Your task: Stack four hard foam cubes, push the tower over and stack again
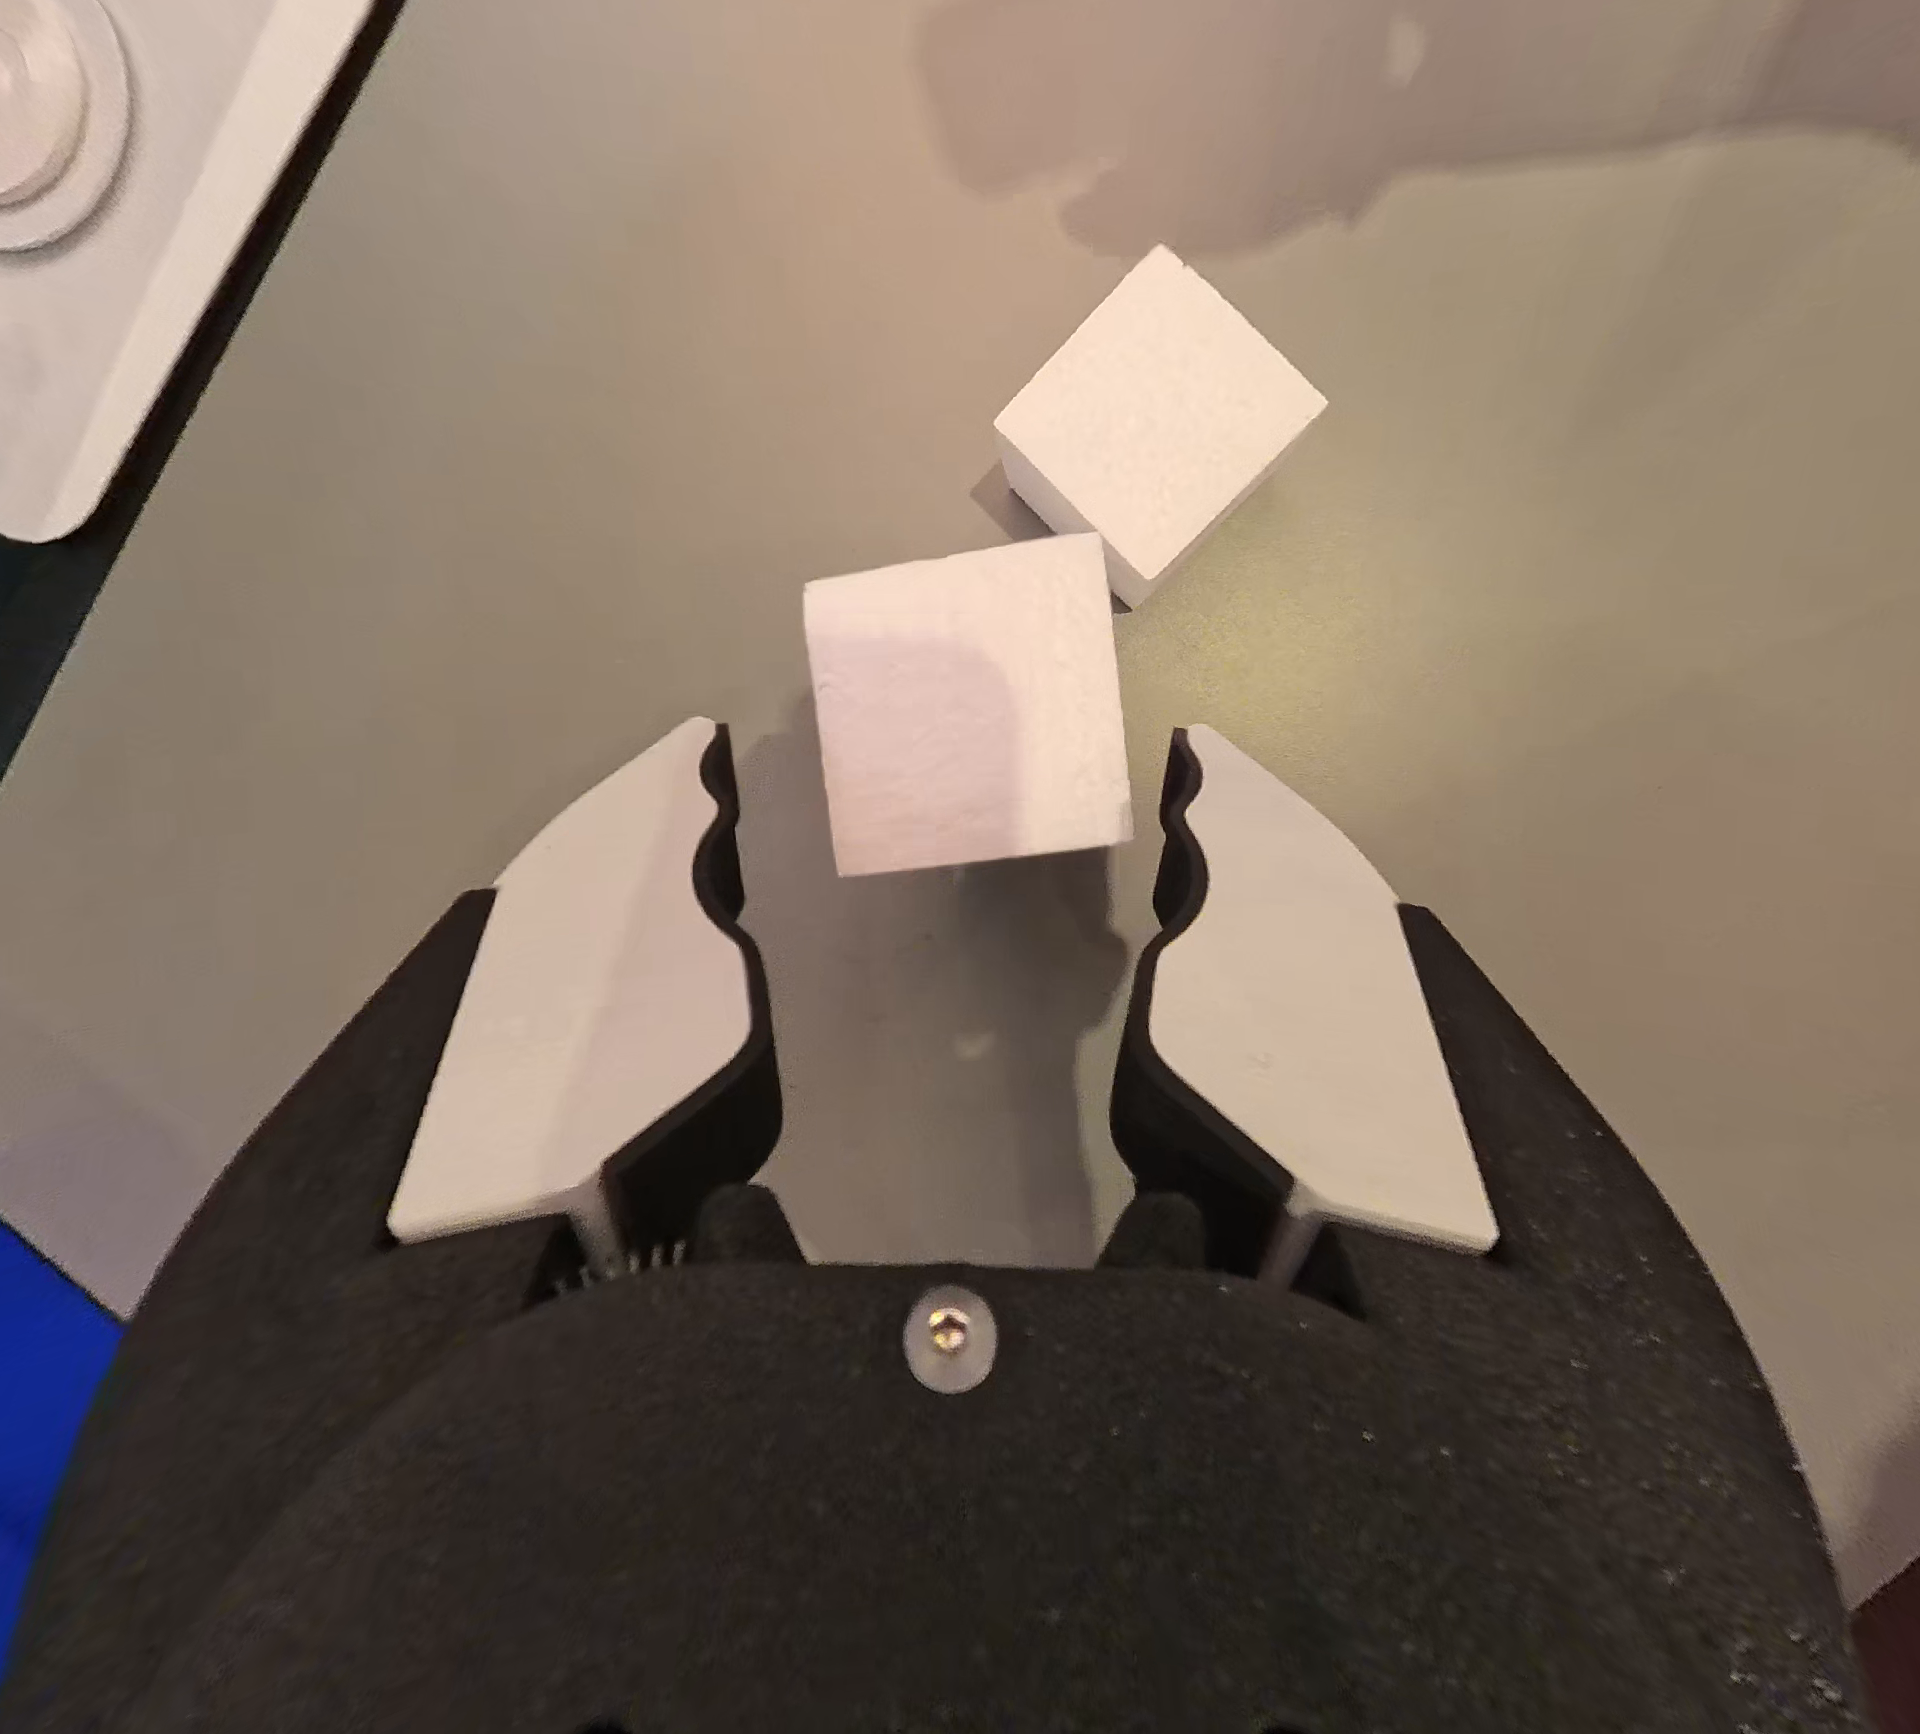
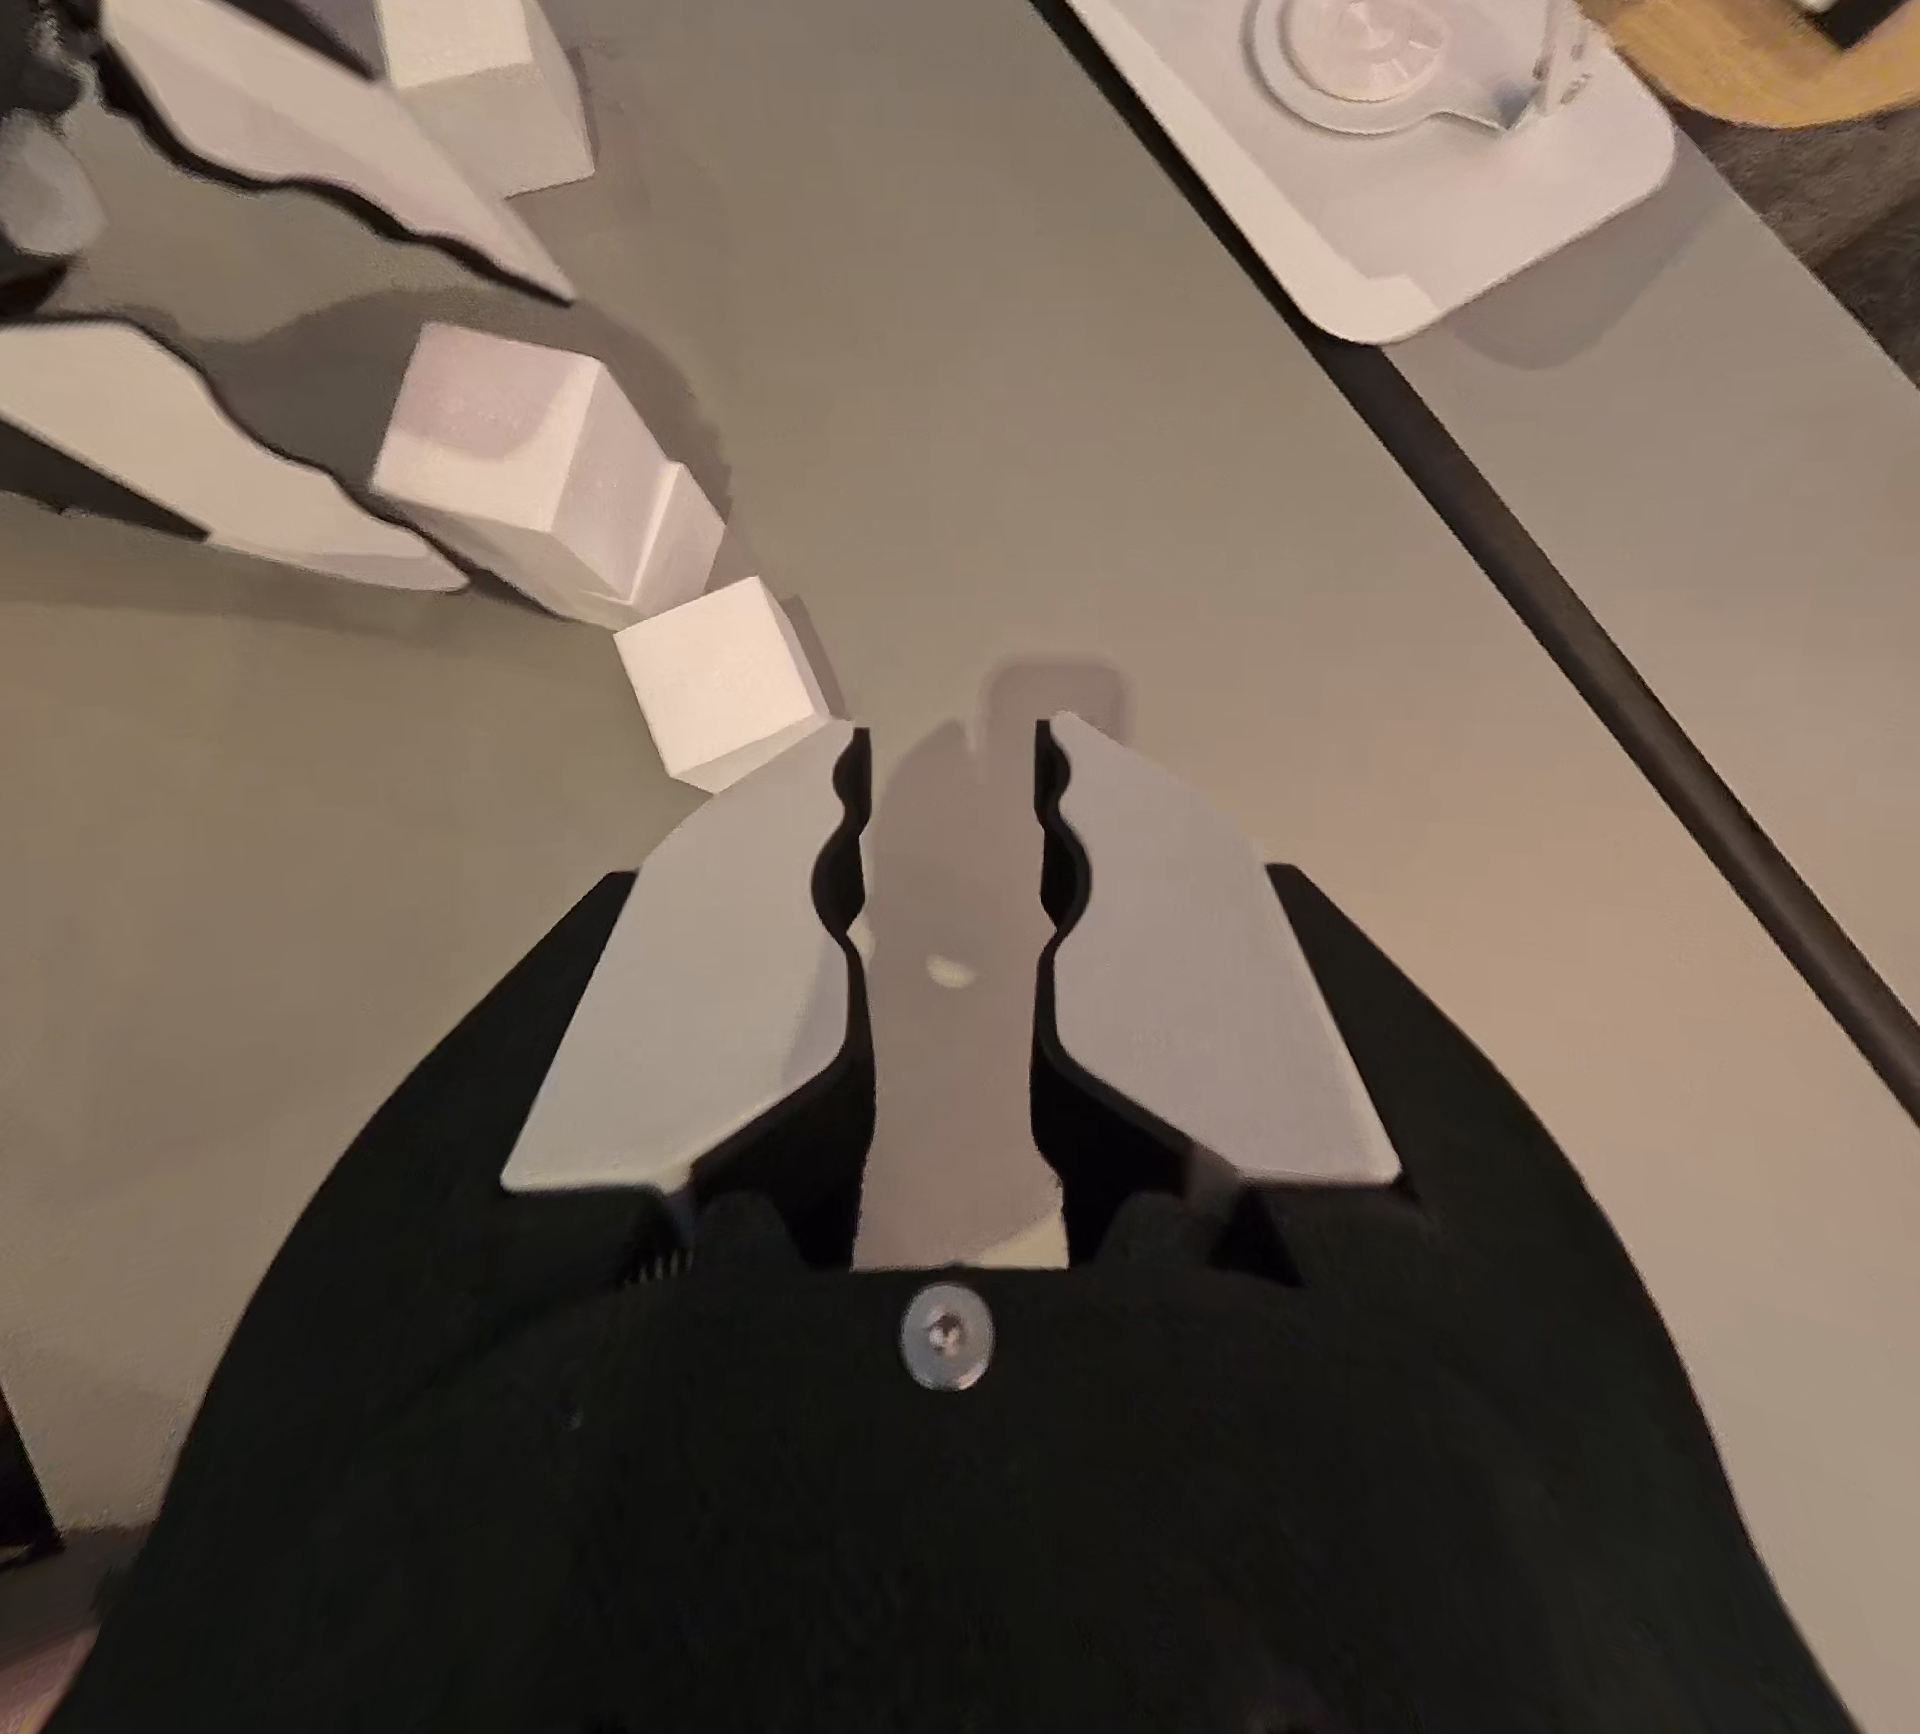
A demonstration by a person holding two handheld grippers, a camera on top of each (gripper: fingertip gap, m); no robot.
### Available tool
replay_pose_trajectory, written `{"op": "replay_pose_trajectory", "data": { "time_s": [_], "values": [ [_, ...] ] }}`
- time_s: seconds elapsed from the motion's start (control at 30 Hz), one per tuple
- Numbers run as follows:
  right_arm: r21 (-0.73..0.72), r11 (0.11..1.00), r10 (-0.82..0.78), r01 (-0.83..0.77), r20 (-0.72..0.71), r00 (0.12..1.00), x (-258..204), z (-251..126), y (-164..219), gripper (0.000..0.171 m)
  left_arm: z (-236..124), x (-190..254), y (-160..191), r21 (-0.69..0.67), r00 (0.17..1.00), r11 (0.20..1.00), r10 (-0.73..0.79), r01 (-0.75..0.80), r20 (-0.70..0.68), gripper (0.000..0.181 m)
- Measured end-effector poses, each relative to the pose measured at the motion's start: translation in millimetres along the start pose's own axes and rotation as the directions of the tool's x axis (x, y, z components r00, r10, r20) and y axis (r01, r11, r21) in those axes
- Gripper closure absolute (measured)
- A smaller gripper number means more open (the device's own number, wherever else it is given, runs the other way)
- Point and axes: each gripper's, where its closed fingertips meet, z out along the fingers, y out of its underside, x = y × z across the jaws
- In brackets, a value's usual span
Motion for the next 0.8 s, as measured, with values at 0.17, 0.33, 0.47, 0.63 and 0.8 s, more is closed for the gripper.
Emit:
{"op": "replay_pose_trajectory", "data": {
  "time_s": [0.17, 0.33, 0.47, 0.63, 0.8],
  "values": [
    [-0.019, 0.973, -0.221, 0.229, 0.195, 0.955, -36.4, 28.5, 14.1, 0.117, -44.7, -22.3, -12.5, 0.149, 0.998, 0.988, -0.044, 0.038, 0.038, 0.105],
    [-0.044, 0.937, -0.319, 0.345, 0.291, 0.902, -62.1, 60.8, 19.9, 0.108, -129.5, -79.0, -19.5, 0.455, 0.973, 0.881, -0.202, 0.132, 0.109, 0.11],
    [-0.021, 0.947, -0.295, 0.322, 0.345, 0.891, -72.5, 75.8, 16.7, 0.109, -191.9, -120.0, -5.2, 0.65, 0.93, 0.739, -0.341, 0.177, 0.134, 0.094],
    [-0.159, 0.935, -0.254, 0.318, 0.326, 0.911, -73.3, 95.1, 35.0, 0.088, -233.1, -143.4, 16.0, 0.748, 0.896, 0.633, -0.427, 0.2, 0.121, 0.091],
    [-0.221, 0.917, -0.259, 0.333, 0.306, 0.916, -76.1, 106.9, 41.1, 0.092, -250.8, -147.1, 24.3, 0.782, 0.894, 0.587, -0.439, 0.211, 0.088, 0.093]
  ]
}}
